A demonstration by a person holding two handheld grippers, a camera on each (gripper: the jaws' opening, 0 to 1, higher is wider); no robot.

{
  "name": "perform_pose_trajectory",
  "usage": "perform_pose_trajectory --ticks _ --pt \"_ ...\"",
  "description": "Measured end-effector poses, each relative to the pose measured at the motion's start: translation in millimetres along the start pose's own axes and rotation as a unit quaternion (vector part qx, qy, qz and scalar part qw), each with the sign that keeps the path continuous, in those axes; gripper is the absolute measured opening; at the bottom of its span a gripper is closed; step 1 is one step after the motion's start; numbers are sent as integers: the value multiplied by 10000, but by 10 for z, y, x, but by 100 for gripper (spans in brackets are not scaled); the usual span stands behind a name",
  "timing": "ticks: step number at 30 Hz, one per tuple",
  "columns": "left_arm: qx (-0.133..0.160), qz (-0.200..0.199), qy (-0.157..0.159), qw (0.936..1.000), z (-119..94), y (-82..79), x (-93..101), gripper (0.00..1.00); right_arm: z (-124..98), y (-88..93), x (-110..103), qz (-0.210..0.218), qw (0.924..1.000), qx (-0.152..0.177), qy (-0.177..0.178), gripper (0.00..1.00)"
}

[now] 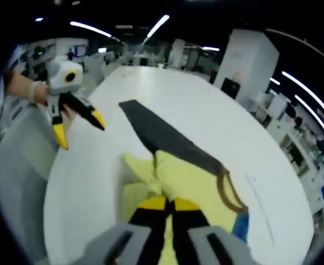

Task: Fold the garment on the visible template until the final outline fits inside the template.

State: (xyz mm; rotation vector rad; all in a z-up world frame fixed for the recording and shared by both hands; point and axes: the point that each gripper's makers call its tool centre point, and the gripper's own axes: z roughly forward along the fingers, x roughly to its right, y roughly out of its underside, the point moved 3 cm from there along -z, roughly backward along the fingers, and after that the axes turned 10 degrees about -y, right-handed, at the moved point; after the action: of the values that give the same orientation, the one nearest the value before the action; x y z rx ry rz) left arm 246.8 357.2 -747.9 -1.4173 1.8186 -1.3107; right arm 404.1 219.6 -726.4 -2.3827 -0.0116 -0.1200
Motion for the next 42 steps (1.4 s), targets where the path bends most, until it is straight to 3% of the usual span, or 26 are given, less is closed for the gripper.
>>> perform_pose_trajectory --ticks 20,22,23,27,31,42 --pt "-169 -92 89 9998 246 -7 12 46 271 143 811 374 9976 -450 377 0" --pt "-183 -166 97 9996 303 -20 -19 45 297 167 819 419 9972 -477 403 0" --pt "-173 -182 101 9996 330 -30 -20 44 372 216 980 434 9966 -542 443 0" --pt "-218 -264 116 9993 510 -45 5 43 451 291 1117 521 9956 -619 476 0" --pt "-255 -304 154 9991 641 -43 14 41 527 365 1188 643 9946 -667 459 0" --pt "-382 -472 114 9981 845 -10 -63 37 610 562 1105 825 9922 -830 434 0"
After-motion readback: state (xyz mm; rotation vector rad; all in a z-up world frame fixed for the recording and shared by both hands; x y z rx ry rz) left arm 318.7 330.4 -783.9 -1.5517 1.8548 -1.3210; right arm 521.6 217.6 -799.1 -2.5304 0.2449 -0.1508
